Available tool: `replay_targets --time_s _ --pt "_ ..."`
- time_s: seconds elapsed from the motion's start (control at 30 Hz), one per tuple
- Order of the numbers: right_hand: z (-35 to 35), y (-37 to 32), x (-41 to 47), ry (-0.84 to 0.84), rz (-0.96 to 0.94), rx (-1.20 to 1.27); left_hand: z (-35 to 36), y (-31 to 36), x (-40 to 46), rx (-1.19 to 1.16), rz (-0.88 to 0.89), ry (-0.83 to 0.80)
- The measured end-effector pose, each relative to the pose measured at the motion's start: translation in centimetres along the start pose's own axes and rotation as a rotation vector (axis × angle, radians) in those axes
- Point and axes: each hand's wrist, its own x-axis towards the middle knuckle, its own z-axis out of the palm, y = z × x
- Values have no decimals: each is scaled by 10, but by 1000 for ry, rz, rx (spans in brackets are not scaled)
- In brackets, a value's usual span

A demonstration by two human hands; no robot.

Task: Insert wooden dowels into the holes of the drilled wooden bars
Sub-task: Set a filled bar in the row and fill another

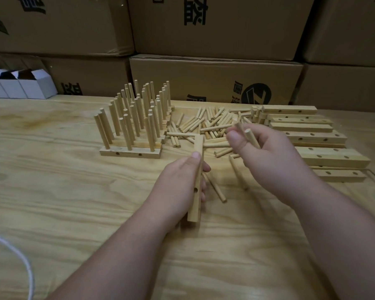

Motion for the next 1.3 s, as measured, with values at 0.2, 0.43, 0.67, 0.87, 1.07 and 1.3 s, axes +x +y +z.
replay_targets --time_s 0.2,0.43,0.67,0.87,1.07,1.3 --pt "0 -3 -1 307 66 285 -4 4 0 -189 -93 103" --pt "16 0 -7 134 38 340 -2 6 0 -247 -105 137" --pt "29 2 -13 -89 11 360 -1 5 1 -267 -98 193" --pt "26 1 -15 -107 46 320 -2 5 2 -263 -110 204" --pt "19 2 -11 -97 25 124 -1 3 3 -212 -113 184" --pt "9 -4 -8 -219 -45 -131 2 0 0 14 -49 169"
